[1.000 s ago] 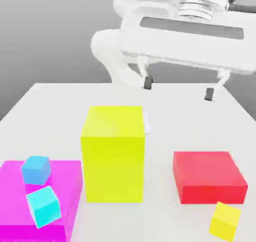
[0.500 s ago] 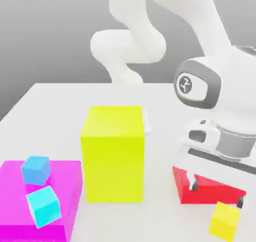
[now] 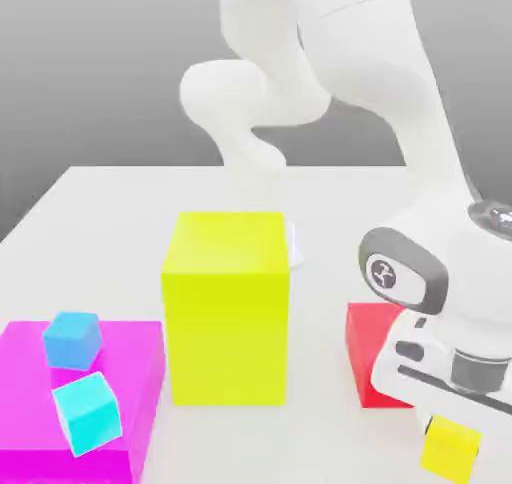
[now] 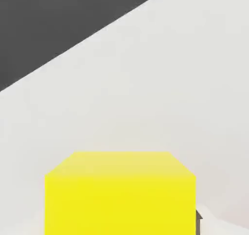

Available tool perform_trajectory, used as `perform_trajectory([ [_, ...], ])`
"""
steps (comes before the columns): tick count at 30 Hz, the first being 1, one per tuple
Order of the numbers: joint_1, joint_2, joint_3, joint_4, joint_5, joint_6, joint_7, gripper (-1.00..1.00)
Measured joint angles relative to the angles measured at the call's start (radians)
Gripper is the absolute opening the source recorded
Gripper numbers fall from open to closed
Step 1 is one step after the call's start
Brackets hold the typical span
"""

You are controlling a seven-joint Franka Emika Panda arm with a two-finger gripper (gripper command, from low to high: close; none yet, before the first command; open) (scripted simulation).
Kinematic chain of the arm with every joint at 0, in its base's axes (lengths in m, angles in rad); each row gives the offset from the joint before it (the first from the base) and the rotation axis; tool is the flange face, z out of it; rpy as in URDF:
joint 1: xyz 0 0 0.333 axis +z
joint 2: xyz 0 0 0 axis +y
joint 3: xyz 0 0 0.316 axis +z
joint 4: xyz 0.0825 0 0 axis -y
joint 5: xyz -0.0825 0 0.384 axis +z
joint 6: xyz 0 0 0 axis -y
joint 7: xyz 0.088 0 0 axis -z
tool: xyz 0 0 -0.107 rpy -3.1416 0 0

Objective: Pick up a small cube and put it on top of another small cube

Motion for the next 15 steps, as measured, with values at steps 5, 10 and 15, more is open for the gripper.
perform_trajectory([
  [5, -0.093, -0.146, 0.057, -0.026, 0.129, -0.115, -0.062, -1.00],
  [10, -0.223, -0.242, -0.045, -0.006, 0.228, -0.224, -0.005, -1.00],
  [15, -0.350, -0.338, -0.148, 0.009, 0.326, -0.317, 0.055, -1.00],
])
